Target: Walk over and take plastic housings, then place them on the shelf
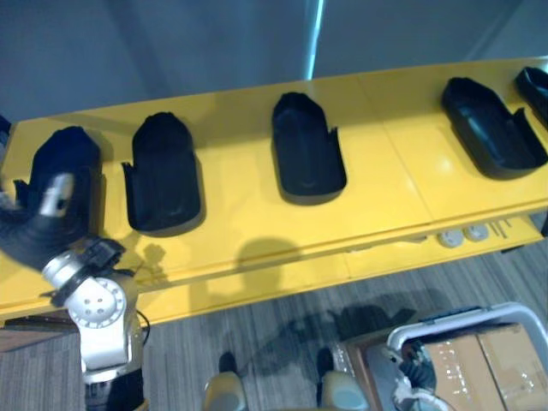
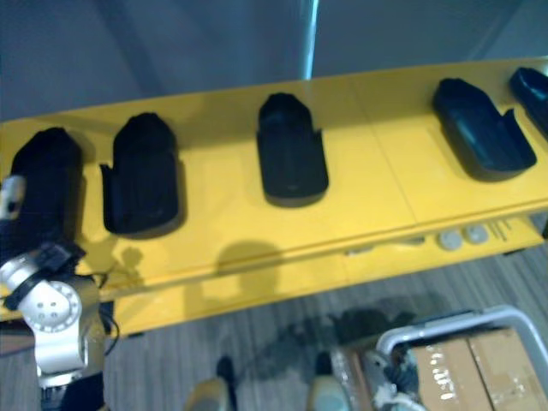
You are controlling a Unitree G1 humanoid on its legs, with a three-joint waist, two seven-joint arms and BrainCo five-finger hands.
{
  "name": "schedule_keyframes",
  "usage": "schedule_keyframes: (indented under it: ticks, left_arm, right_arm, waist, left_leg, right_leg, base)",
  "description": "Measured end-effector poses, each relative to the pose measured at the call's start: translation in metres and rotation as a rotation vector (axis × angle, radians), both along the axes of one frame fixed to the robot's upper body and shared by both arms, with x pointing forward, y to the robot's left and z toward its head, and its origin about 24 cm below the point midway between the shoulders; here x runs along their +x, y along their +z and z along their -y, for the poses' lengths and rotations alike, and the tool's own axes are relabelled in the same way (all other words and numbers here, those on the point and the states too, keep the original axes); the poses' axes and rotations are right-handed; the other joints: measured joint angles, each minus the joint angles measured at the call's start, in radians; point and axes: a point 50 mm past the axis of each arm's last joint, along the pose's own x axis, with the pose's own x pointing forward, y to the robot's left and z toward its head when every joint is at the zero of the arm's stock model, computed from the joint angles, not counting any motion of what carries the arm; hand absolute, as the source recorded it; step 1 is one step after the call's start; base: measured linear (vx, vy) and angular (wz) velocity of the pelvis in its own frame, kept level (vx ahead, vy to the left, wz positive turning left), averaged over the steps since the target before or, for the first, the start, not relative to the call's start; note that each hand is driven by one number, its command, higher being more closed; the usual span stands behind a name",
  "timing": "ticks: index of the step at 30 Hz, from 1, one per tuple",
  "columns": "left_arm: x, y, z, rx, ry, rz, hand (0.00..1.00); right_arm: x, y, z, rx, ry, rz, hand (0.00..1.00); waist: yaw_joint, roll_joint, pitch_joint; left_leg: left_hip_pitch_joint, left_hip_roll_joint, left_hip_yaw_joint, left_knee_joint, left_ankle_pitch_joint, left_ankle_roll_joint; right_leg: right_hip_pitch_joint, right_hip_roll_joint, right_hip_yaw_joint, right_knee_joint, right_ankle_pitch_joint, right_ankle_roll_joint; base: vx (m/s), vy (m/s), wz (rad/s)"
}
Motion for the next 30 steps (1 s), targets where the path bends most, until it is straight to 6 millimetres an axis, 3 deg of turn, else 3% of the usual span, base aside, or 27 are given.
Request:
schedule_keyframes:
  ticks: [4,11,17,30]
  left_arm:
    - [0.017,-0.006,-0.016,0.021,-0.084,-0.106,0.00]
    - [0.022,-0.018,-0.025,-0.048,-0.122,-0.157,0.00]
    - [0.025,-0.028,-0.024,-0.062,-0.147,-0.224,0.00]
    - [0.040,-0.065,-0.021,-0.102,-0.238,-0.475,0.00]
  right_arm:
    - [-0.001,0.001,0.004,-0.005,0.007,-0.003,0.00]
    - [-0.003,0.001,0.006,-0.009,0.007,-0.005,0.00]
    - [-0.002,0.002,0.007,-0.013,0.008,0.000,0.00]
    - [0.004,0.011,0.017,-0.051,0.021,0.029,0.00]
  waist:
    - [-0.001,0.002,-0.003]
    - [-0.007,0.014,-0.010]
    - [-0.007,0.036,-0.024]
    - [-0.005,0.038,-0.025]
  left_leg:
    - [0.001,-0.001,0.018,0.000,0.001,0.001]
    - [-0.002,-0.001,0.021,0.003,0.003,0.002]
    - [-0.002,-0.001,0.023,0.000,0.003,0.002]
    - [-0.001,-0.001,0.046,-0.009,0.005,0.002]
  right_leg:
    - [-0.013,-0.001,0.022,0.002,0.006,0.001]
    - [-0.014,-0.001,0.025,0.002,0.011,0.003]
    - [-0.014,-0.001,0.025,0.001,0.011,0.003]
    - [-0.027,-0.002,0.038,0.003,0.012,0.003]
  base:
    - [-0.02,0.012,-0.12]
    - [-0.03,0.004,-0.02]
    - [0.00,0.000,0.00]
    - [0.00,0.002,-0.02]
